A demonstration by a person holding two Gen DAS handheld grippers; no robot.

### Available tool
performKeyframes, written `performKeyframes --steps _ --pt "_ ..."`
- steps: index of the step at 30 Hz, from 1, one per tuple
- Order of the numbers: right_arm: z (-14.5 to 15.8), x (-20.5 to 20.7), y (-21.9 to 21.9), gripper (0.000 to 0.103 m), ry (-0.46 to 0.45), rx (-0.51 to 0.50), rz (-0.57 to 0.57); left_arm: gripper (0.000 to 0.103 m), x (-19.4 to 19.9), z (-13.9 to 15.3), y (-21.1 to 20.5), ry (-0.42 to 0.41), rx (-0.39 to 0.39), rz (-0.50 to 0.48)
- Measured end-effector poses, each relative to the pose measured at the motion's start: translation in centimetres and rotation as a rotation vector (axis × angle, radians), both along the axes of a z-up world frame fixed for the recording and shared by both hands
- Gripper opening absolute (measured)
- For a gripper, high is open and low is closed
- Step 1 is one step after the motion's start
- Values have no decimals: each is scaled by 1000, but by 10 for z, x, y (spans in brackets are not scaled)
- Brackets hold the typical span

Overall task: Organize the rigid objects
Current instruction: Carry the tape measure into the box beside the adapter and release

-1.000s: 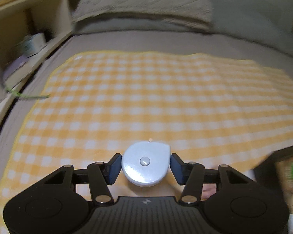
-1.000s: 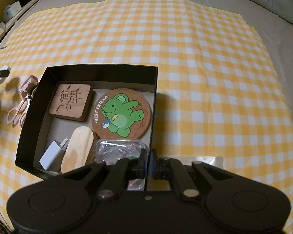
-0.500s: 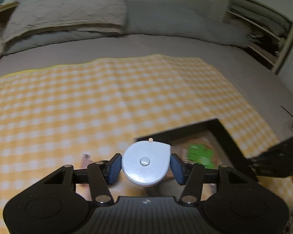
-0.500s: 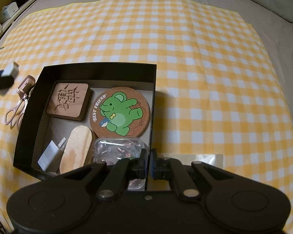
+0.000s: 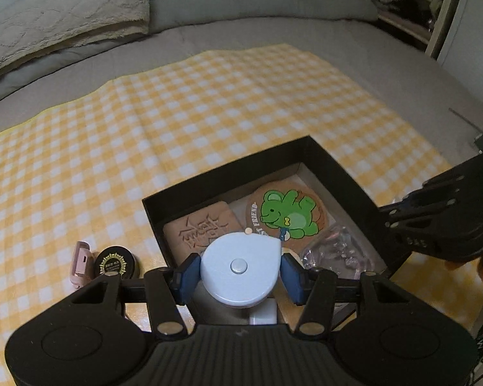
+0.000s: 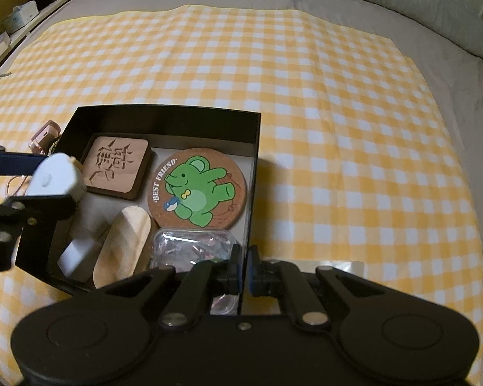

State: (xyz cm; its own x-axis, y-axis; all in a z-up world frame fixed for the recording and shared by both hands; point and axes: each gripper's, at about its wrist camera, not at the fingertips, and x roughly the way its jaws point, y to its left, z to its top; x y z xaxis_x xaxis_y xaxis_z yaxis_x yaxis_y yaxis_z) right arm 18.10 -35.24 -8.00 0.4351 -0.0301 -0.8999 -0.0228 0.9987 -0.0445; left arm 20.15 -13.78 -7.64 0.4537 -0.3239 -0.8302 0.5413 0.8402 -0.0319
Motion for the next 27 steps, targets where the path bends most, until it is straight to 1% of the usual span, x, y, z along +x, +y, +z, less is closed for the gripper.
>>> performKeyframes --steps 5,8,9,12,14,17,21,25,27 --pt "0 0 -2 4 4 13 6 55 4 -8 -6 2 58 -2" --pt "0 1 -4 4 15 28 1 55 2 -13 -10 -41 123 -31" --pt "1 1 -5 4 18 32 -1 55 3 -15 -9 -40 134 -36" --pt "1 2 -2 4 22 25 -1 55 4 -18 -8 -14 136 -56" --pt "0 2 0 4 24 17 -1 56 3 -18 -7 -11 132 -59" --pt "0 3 1 4 27 12 -2 61 2 -16 -4 -2 115 -65" --pt "-1 4 1 4 28 10 1 64 0 -12 -2 3 99 -62" --pt "-2 4 1 4 30 11 0 71 -4 -7 -1 10 77 -62" --pt "-3 5 2 4 31 11 0 71 -5 -5 0 2 76 -61"
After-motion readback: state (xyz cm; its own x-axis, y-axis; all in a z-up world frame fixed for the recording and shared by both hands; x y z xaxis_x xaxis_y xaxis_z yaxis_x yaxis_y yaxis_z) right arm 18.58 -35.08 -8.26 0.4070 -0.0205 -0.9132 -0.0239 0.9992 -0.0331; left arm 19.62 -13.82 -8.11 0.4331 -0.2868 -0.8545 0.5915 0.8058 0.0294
